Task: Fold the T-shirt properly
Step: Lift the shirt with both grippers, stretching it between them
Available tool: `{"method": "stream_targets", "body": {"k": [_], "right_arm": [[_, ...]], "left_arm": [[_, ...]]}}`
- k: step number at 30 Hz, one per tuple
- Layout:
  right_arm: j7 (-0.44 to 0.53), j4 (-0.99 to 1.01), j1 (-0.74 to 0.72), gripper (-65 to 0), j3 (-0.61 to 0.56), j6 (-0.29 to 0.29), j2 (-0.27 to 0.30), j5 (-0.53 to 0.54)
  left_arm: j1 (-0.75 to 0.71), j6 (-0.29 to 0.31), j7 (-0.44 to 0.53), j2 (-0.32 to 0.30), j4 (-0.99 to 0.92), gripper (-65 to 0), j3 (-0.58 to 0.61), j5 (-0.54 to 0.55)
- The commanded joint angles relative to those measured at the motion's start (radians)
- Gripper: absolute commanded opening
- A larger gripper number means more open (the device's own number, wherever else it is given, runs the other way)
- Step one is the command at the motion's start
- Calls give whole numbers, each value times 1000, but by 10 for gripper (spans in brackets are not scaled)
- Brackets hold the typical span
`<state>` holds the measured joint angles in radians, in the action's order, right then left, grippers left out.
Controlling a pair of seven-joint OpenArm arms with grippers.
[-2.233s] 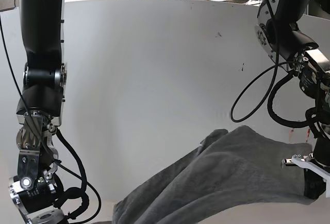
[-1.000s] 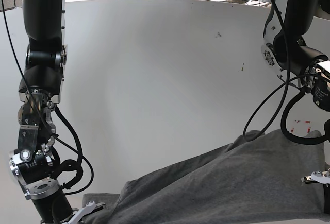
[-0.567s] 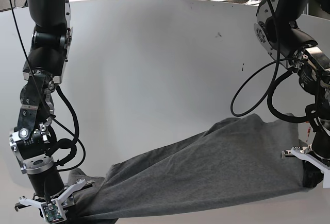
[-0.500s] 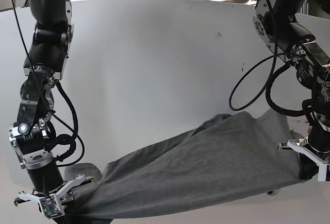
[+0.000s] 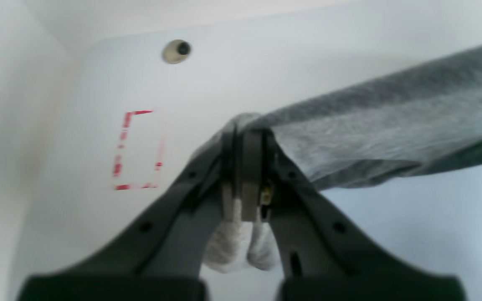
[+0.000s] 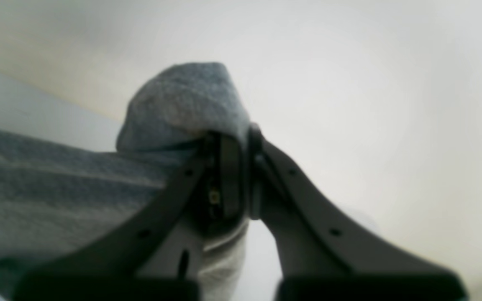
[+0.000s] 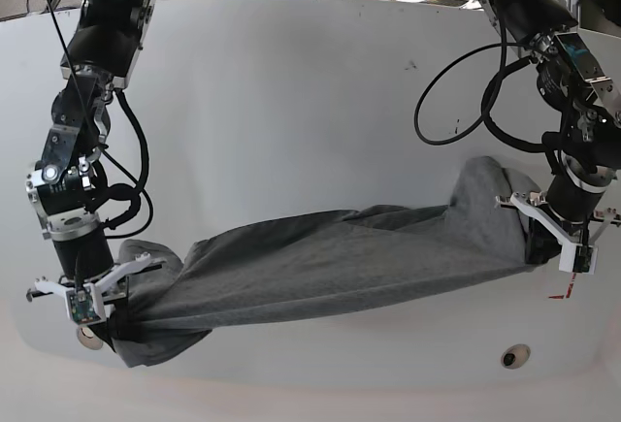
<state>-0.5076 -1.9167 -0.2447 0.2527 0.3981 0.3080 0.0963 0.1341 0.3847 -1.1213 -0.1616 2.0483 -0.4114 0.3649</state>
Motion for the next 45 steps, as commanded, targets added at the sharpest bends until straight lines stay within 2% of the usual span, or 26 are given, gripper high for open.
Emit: {"method": "stream_targets", "body": {"k": [1, 5, 7, 15, 17, 33, 37, 39, 45], "right_arm": [[-5, -26, 30, -650, 41, -8, -2, -11], [1, -39, 104, -650, 77, -8, -30, -12], [9, -52, 164, -650, 98, -12, -61, -18], [39, -68, 279, -650, 130, -9, -111, -22], [40, -70, 335, -650, 158, -10, -144, -15], [29, -92, 576, -650, 276, -4, -272, 19], [27, -91, 623, -650, 281, -6, -275, 51], [24, -101, 660, -649, 270, -3, -266, 64], [23, -83, 666, -650, 255, -4, -222, 117]], "left_arm": [[-25, -4, -9, -9, 10, -650, -10, 7], [-81, -4, -19, -7, 10, -650, -20, 32], [-127, -6, -24, -7, 27, -650, -21, 38], [-206, 1, -23, 3, 25, -650, -34, 37], [-264, 24, 0, 2, 27, -650, -44, 30], [-460, 147, 40, -4, 40, -650, -183, 61], [-488, 166, 43, -6, 37, -650, -202, 64], [-513, 197, 47, -11, 37, -650, -201, 48], [-510, 225, 51, -15, 37, -650, -207, 40]]}}
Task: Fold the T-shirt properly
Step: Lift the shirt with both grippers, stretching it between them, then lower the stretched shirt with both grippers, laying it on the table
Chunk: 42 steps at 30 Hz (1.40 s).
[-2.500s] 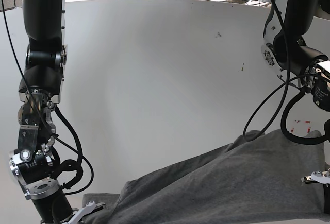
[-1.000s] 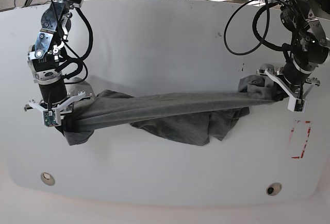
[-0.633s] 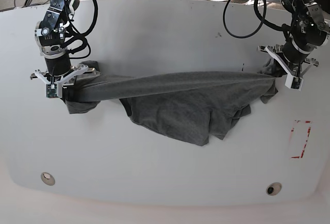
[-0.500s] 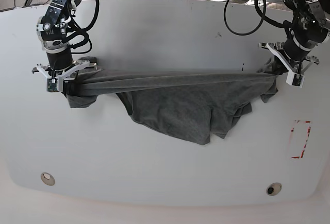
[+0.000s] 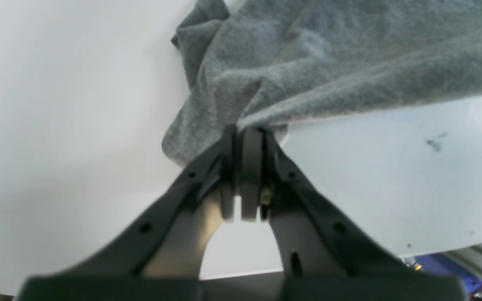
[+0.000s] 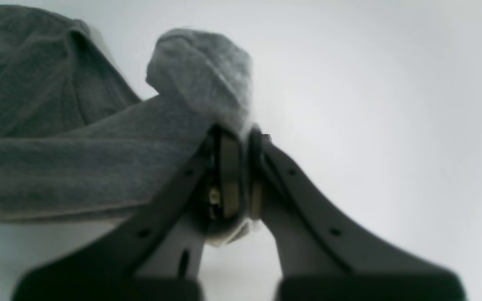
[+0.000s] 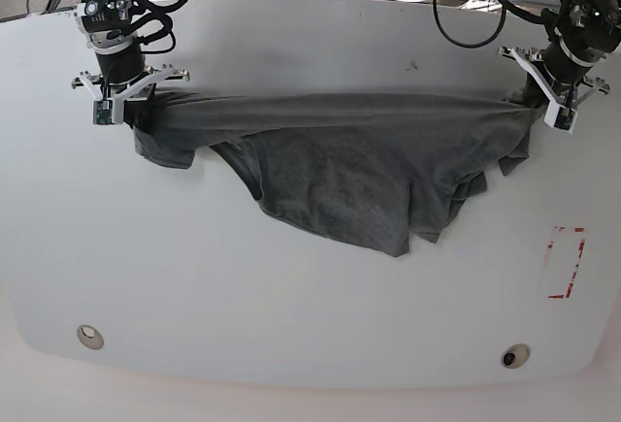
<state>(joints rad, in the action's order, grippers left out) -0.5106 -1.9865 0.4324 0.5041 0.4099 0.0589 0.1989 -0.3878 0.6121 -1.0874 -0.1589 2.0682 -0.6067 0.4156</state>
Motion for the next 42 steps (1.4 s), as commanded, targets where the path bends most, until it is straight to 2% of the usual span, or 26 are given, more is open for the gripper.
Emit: {"method": "stream_targets", "body": {"k": [1, 12, 14, 22, 24, 32, 34, 42], "right_arm": [[27, -13, -16, -650, 0, -15, 33, 19], [31, -44, -275, -648, -69, 9, 65, -7], [33, -27, -372, -649, -92, 4, 70, -27], [37, 9, -539, -648, -132, -2, 71, -92], [5, 28, -646, -643, -156, 0, 76, -112], [-31, 91, -777, -641, -202, 26, 101, -107], [-52, 165, -839, -639, -240, 65, 111, -92], [-71, 224, -896, -637, -272, 101, 112, -92]], "left_arm": [[18, -2, 19, -19, 18, -650, -13, -12], [318, -74, 8, -95, 33, -650, 51, -8], [435, -96, -6, -135, 24, -650, 66, -22], [614, -106, -22, -183, 7, -650, 114, -19], [730, -109, -42, -216, 13, -650, 144, -12], [858, -82, -82, -238, 17, -650, 153, -13], [879, -44, -134, -230, 25, -650, 123, -13], [886, -24, -165, -218, 27, -650, 107, -16]]}}
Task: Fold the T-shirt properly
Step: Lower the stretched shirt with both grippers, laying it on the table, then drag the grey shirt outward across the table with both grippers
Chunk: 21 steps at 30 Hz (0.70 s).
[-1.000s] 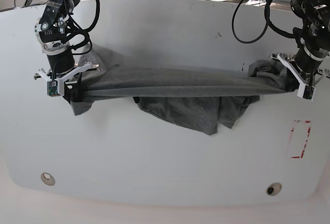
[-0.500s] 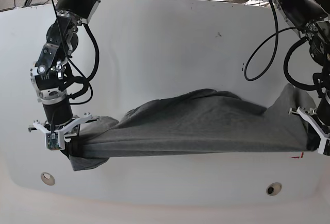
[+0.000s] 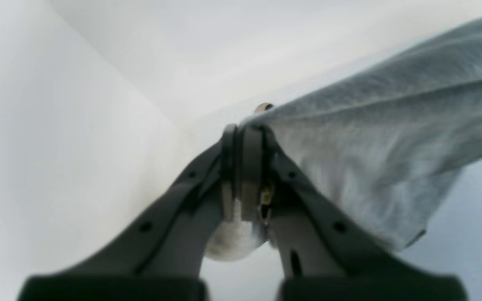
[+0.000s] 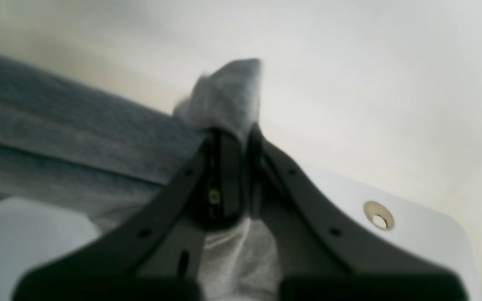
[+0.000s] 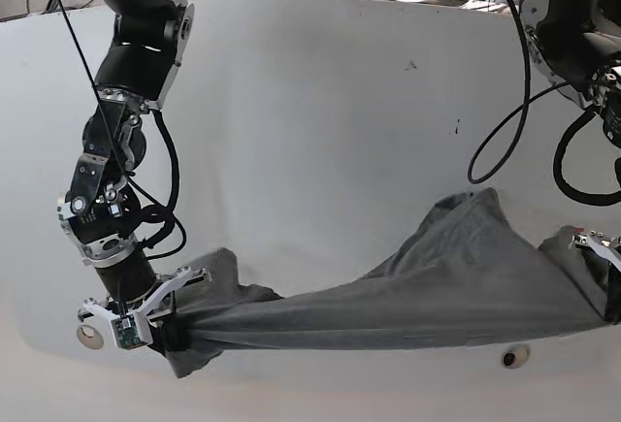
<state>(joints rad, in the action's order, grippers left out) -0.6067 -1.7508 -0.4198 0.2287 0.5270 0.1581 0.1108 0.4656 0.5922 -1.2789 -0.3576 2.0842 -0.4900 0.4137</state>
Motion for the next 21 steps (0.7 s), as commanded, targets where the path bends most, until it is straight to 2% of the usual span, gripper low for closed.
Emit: {"method": "stream_targets", "body": {"k": [1, 10, 12, 21], "right_arm": [[16, -25, -66, -637, -7, -13, 13, -5], [-54, -76, -200, -637, -61, -19, 29, -5], [-95, -43, -268, -640, -92, -29, 41, 4], [-164, 20, -419, -641, -119, -27, 80, 9]], "left_arm": [[58, -14, 24, -23, 16, -650, -10, -9], [199, -32, 10, -33, 17, -650, -16, -3], [270, -43, -43, -42, 7, -650, -42, -7], [432, -49, -94, -44, -30, -650, -20, -3]]}}
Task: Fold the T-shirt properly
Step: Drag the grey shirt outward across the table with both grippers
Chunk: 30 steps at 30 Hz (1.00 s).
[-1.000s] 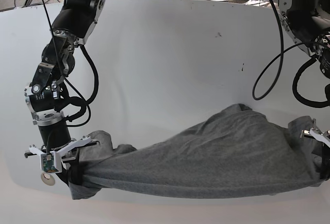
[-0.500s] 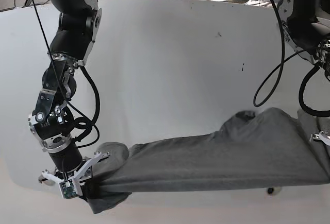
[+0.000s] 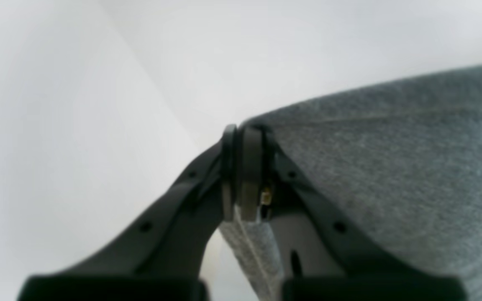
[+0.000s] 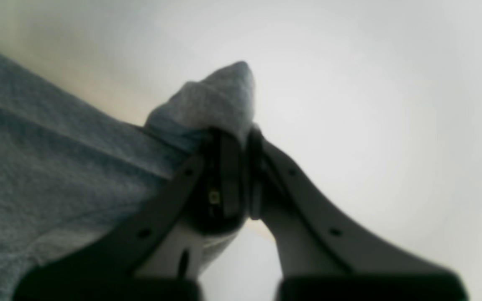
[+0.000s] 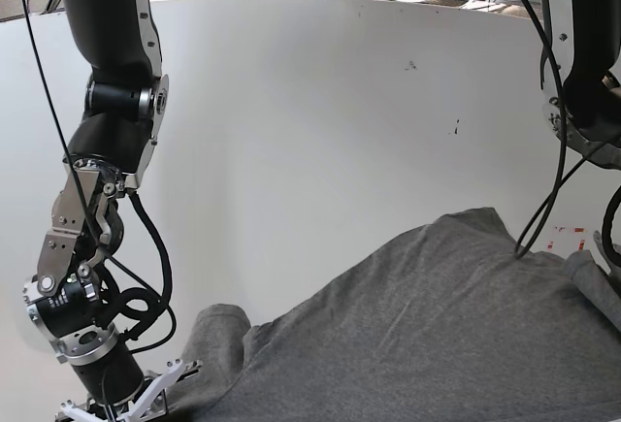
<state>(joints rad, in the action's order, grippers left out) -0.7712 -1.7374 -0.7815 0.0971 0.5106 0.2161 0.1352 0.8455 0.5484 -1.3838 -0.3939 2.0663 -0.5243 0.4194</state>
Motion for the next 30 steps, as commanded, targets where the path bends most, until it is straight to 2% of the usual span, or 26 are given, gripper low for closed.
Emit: {"method": "stream_targets", "body": {"k": [1, 21, 30], "right_arm": [[-8, 16, -73, -642, 19, -7, 25, -21], [-53, 17, -164, -643, 64, -6, 58, -34], [-74, -9, -147, -643, 61, -5, 67, -39]], "left_arm": [[82, -2, 4, -4, -20, -650, 25, -7], [204, 14, -12, -9, -82, -647, 132, 4], [165, 14, -12, -9, -84, -647, 139, 4]]}}
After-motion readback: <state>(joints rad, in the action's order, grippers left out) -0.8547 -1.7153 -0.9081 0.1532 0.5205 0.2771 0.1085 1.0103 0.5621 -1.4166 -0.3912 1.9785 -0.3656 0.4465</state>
